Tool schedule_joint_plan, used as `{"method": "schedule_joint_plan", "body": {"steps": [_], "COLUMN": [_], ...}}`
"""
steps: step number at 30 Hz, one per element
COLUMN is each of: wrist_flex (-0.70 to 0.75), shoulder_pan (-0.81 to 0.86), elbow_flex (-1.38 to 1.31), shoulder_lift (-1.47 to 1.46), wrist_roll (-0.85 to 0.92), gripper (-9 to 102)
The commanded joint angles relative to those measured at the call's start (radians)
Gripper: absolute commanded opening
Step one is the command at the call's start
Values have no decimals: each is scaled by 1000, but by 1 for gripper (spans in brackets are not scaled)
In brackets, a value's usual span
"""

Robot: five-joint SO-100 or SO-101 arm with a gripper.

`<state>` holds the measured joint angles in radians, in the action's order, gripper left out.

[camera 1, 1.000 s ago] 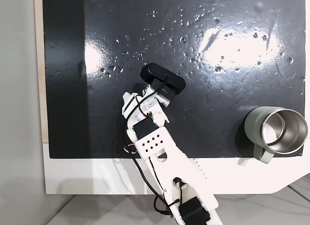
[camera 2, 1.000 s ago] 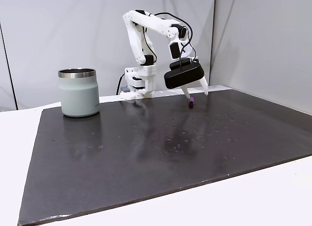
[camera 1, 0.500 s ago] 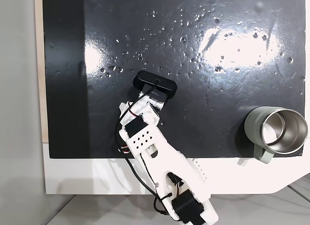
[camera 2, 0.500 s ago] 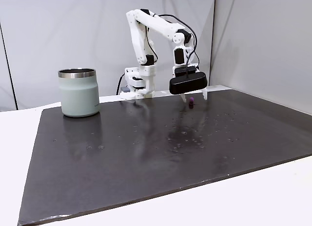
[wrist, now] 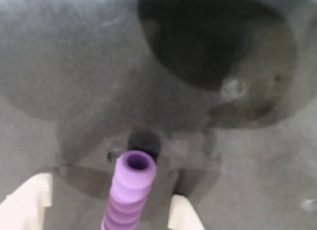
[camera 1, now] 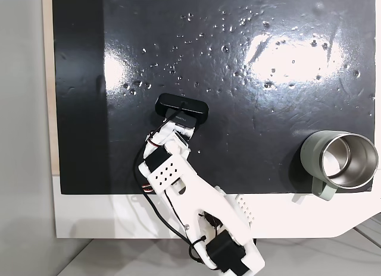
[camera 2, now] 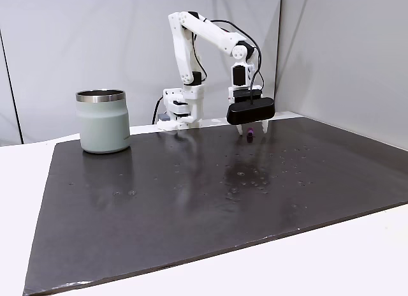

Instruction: Grasp a pengrip and put it in the cup.

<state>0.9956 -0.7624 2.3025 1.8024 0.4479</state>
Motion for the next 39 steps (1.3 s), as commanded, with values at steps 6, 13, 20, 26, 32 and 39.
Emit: {"method": "schedule_joint_plan", "body": {"steps": [6,13,20,26,32,39], "wrist_flex": [25,26,83,195,310,538], "shoulder_pan": [-23,-23,6,285,598,819], "elbow_flex": [-29,-31,-89,-213,-288,-302], "shoulder_lift": [-32,-37,-11,51,143,423], "wrist_roll": [2,3,-52,-97,-92,-72], "gripper": [10,0,0,0,0,0]}}
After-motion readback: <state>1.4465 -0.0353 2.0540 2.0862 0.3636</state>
